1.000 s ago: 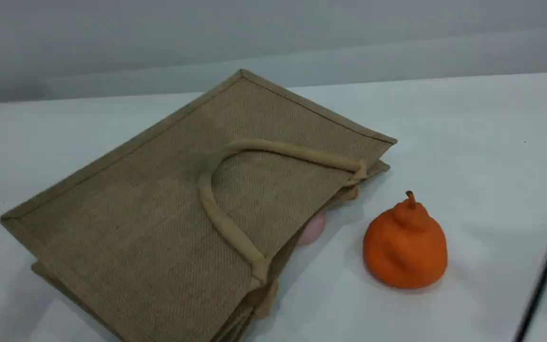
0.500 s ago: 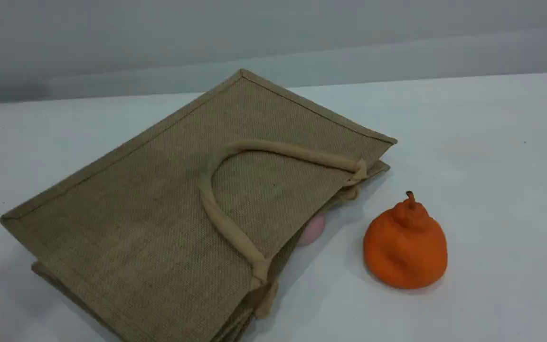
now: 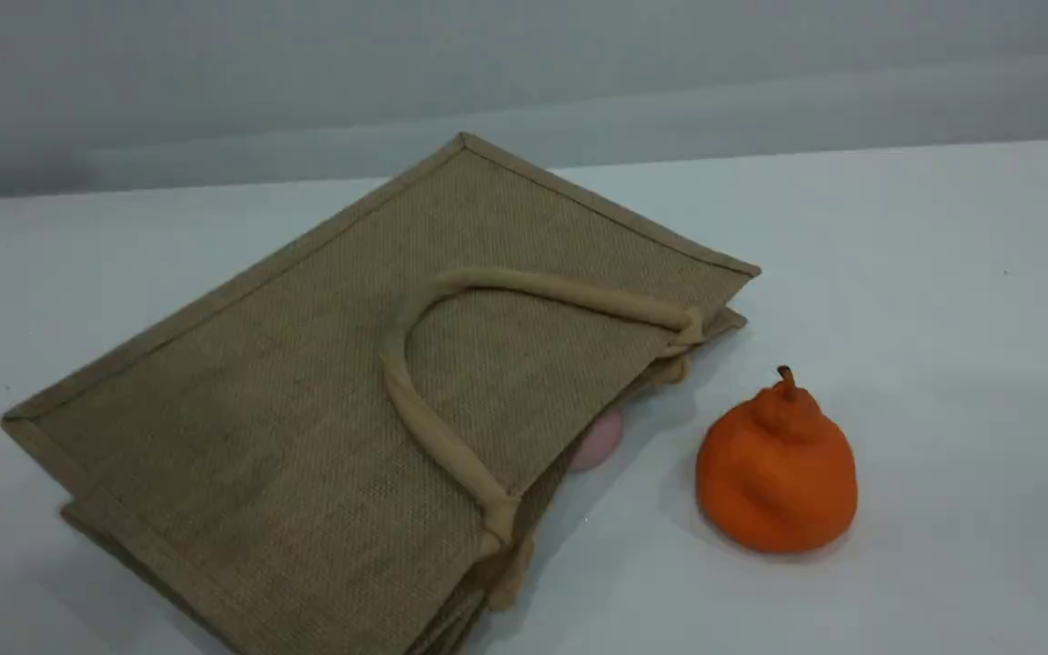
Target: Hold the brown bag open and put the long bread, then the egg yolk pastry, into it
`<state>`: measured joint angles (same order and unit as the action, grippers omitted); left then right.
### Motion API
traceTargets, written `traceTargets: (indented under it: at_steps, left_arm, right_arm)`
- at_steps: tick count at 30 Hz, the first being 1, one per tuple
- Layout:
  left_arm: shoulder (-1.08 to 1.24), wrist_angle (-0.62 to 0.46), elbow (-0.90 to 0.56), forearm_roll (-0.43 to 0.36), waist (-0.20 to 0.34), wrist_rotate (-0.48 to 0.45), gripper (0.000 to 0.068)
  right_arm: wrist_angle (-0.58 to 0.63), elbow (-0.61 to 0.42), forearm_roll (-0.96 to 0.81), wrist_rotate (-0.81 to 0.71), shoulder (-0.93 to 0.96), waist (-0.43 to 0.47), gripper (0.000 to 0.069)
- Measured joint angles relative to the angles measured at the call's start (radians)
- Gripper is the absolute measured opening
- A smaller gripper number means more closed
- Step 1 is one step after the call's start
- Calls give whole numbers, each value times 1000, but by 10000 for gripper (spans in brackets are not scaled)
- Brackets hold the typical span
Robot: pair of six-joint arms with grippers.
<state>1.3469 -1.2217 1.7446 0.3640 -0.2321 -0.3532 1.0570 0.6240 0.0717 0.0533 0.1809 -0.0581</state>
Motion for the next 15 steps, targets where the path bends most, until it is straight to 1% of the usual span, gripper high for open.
traceTargets:
  at_steps: [2,6,8,10,15]
  left_arm:
    - [-36,0,-67,-20,0,0,475]
    - [-139,2,-229,-29,0,20,475]
    - [-204,3,-318,-29,0,41,475]
    - [-271,3,-401,-32,0,59,475]
    - [-484,3,-623,-54,0,62,475]
  right_arm:
    - [-8,-49,-1,0,-61,0,418]
    - [-6,-114,2,0,-133,0,418]
    - [12,-121,7,0,-136,0,418]
    - [4,-119,8,0,-136,0,418]
    - [6,-119,22,0,-135,-1,418]
